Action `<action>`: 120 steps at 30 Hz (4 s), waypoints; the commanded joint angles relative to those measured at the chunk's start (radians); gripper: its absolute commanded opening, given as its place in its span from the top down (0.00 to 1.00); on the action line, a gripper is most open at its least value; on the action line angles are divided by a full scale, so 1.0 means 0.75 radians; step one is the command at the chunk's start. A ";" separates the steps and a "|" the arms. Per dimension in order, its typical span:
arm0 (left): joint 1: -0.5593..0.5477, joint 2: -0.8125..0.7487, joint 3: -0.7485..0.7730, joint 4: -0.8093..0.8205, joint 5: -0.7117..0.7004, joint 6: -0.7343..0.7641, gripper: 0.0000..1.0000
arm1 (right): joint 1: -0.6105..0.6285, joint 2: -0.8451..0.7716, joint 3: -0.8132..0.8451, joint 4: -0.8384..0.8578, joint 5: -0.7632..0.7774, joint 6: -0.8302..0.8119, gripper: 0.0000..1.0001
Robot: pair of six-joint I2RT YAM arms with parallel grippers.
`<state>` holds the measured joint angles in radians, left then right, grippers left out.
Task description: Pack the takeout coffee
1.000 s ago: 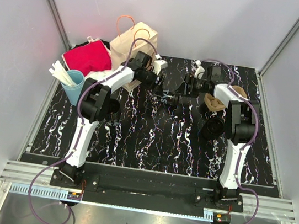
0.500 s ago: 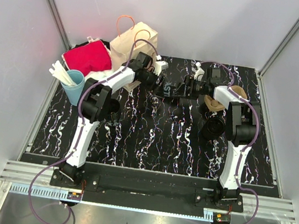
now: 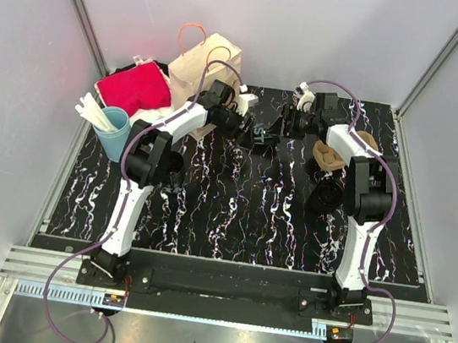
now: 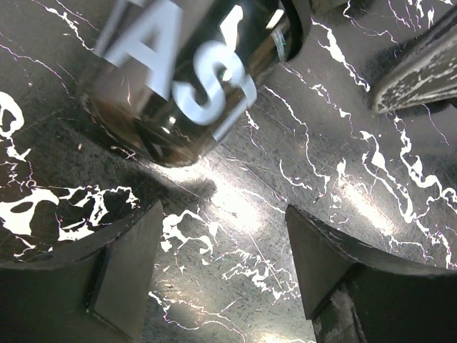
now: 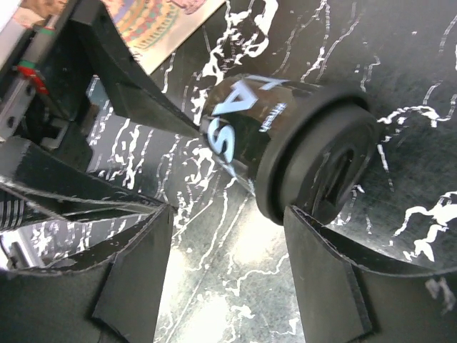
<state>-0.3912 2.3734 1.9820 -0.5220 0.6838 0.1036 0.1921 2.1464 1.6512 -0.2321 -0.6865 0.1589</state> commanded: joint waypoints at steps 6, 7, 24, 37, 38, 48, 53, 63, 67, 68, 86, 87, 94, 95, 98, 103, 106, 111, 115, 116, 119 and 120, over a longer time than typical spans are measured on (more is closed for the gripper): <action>-0.006 0.014 0.090 0.035 0.031 -0.003 0.27 | 0.012 -0.078 -0.009 -0.014 0.089 -0.110 0.31; -0.006 0.016 0.092 0.037 0.033 -0.005 0.27 | 0.012 -0.074 -0.017 -0.012 0.089 -0.116 0.31; -0.006 0.036 0.125 0.021 0.009 -0.009 0.27 | 0.012 -0.001 0.011 0.017 0.042 -0.283 0.33; -0.006 0.118 0.251 0.007 0.047 -0.007 0.27 | 0.022 0.071 0.089 0.019 0.046 -0.224 0.41; -0.006 0.126 0.260 0.007 0.050 -0.007 0.27 | 0.024 0.077 0.093 0.017 0.056 -0.224 0.42; -0.012 0.131 0.254 0.005 0.080 -0.009 0.27 | 0.049 0.069 0.124 -0.012 0.152 -0.234 0.68; -0.012 0.090 0.219 0.005 0.080 -0.021 0.27 | 0.053 0.028 0.122 -0.054 0.201 -0.279 0.69; -0.012 -0.150 0.004 0.040 0.168 -0.113 0.27 | 0.090 -0.264 0.001 -0.167 0.457 -0.537 0.70; -0.012 -0.245 -0.069 0.033 0.201 -0.132 0.27 | 0.118 -0.324 0.022 -0.285 0.539 -0.623 0.71; -0.010 -0.262 -0.084 0.029 0.205 -0.132 0.27 | 0.124 -0.346 0.038 -0.314 0.561 -0.647 0.71; 0.068 -0.506 -0.468 0.072 0.422 -0.114 0.28 | 0.312 -0.783 -0.362 -0.507 0.846 -1.185 0.72; 0.070 -0.510 -0.493 0.074 0.414 -0.097 0.27 | 0.327 -0.798 -0.393 -0.488 0.860 -1.198 0.71; 0.051 -0.555 -0.614 0.111 0.244 0.056 0.27 | 0.423 -0.802 -0.498 -0.437 1.009 -1.232 0.71; 0.051 -0.557 -0.618 0.109 0.242 0.060 0.27 | 0.437 -0.798 -0.518 -0.429 1.052 -1.255 0.71; 0.057 -0.567 -0.642 0.117 0.254 0.062 0.27 | 0.505 -0.786 -0.551 -0.396 1.138 -1.308 0.71; 0.059 -0.591 -0.675 0.156 0.250 0.052 0.27 | 0.617 -0.772 -0.637 -0.288 1.318 -1.363 0.70; 0.061 -0.585 -0.681 0.164 0.246 0.048 0.26 | 0.658 -0.747 -0.684 -0.235 1.369 -1.355 0.70; 0.072 -0.571 -0.691 0.172 0.248 0.046 0.26 | 0.715 -0.708 -0.743 -0.181 1.420 -1.355 0.69; 0.076 -0.565 -0.702 0.179 0.254 0.044 0.26 | 0.746 -0.686 -0.756 -0.163 1.437 -1.351 0.67; 0.078 -0.567 -0.706 0.181 0.256 0.044 0.26 | 0.756 -0.684 -0.758 -0.159 1.441 -1.353 0.66; 0.076 -0.561 -0.710 0.183 0.254 0.044 0.26 | 0.777 -0.675 -0.756 -0.149 1.467 -1.359 0.62; 0.076 -0.559 -0.712 0.183 0.256 0.044 0.26 | 0.779 -0.675 -0.754 -0.149 1.476 -1.361 0.59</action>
<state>-0.3401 1.9839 1.4612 -0.4278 0.8776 0.1230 0.7551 1.6272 1.0916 -0.3817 0.3794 -0.8505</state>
